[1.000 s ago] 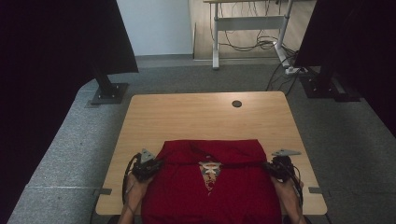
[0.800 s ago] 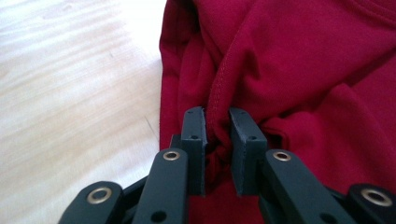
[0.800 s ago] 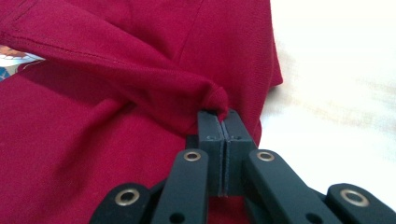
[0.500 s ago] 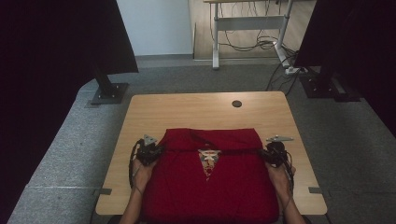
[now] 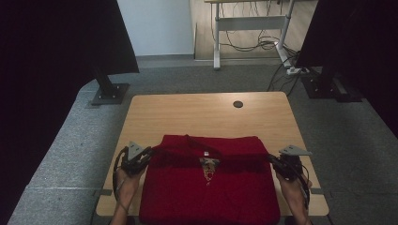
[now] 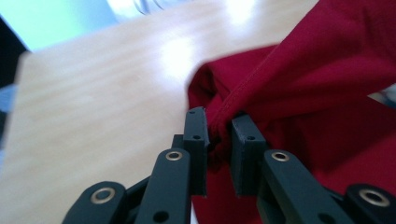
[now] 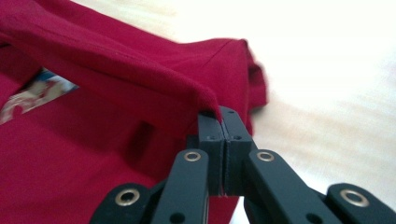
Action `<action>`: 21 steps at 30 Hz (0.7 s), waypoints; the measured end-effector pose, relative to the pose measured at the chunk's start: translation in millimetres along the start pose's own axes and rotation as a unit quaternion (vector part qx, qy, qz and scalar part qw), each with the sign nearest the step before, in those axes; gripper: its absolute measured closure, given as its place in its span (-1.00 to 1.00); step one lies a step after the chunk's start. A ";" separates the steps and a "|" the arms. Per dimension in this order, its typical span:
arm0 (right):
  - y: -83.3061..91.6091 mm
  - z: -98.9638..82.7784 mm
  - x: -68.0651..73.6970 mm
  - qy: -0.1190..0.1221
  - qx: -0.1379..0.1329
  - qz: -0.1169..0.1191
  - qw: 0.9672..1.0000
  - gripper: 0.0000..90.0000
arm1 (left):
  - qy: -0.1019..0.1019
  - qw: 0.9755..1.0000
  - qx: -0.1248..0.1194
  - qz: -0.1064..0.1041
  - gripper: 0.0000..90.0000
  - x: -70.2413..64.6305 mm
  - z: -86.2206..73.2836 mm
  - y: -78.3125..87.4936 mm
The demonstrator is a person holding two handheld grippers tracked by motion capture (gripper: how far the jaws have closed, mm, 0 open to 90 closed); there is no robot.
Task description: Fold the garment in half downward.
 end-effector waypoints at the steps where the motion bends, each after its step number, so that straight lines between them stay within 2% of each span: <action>1: 0.0 0.0 0.0 0.000 0.000 0.000 1.000 0.97 | 0.000 1.000 0.000 0.000 0.73 0.0 0.0 0.0; 2: 3.6 -18.1 3.6 -0.007 0.027 0.025 0.999 0.97 | 0.009 0.999 0.038 -0.036 0.72 -15.6 -28.5 1.9; 5: 3.0 -24.6 4.9 -0.009 0.039 0.034 0.999 0.97 | 0.009 0.999 0.038 -0.036 0.72 -15.6 -28.5 1.9; 6: 3.0 -24.6 4.9 -0.009 0.039 0.034 0.999 0.97 | 0.004 0.996 0.075 -0.038 0.72 -22.5 -47.8 -4.7; 7: -2.3 -43.0 7.2 -0.010 0.074 0.045 0.996 0.96 | 0.004 0.996 0.084 -0.039 0.71 -23.0 -51.6 -7.6; 11: -4.9 -46.7 7.3 -0.011 0.083 0.046 0.995 0.96 | 0.010 0.996 0.079 -0.042 0.69 -20.2 -52.1 -10.1; 12: -12.0 -51.0 6.1 -0.017 0.087 0.049 0.995 0.96 | 0.010 0.996 0.079 -0.042 0.69 -20.2 -52.1 -10.1; 13: -12.0 -51.0 6.1 -0.017 0.087 0.049 0.995 0.96 | 0.010 0.996 0.079 -0.042 0.69 -20.2 -52.1 -10.1; 14: -12.0 -51.0 6.1 -0.017 0.087 0.049 0.995 0.96 | 0.016 0.997 0.071 -0.040 0.69 -14.7 -50.0 -16.5; 15: -20.3 -44.4 4.5 -0.002 0.082 0.031 0.996 0.96 | 0.018 0.997 0.069 -0.039 0.68 -12.4 -49.0 -18.7; 18: -27.3 -39.3 2.1 -0.005 0.081 0.027 0.996 0.96 | 0.021 0.997 0.069 -0.038 0.67 -9.9 -47.7 -21.4; 19: -27.3 -39.3 2.1 -0.005 0.081 0.027 0.996 0.96 | 0.034 0.997 0.065 -0.033 0.67 -1.0 -41.8 -32.0; 20: -40.3 -30.3 -2.2 -0.010 0.077 0.022 0.997 0.96 | 0.035 0.997 0.065 -0.030 0.67 1.7 -39.5 -35.8; 21: -40.3 -30.3 -2.2 -0.010 0.077 0.022 0.997 0.96 | 0.035 0.997 0.065 -0.030 0.67 1.7 -39.5 -35.8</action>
Point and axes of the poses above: each handheld gripper's, and its own axes: y roughly backward along the jaws, z roughly out of its top, x roughly to its left, the point moved 3 cm from there along -y, roughly forward along the jaws, and after that the axes turned 10 degrees about -z, right-handed, at the moved point
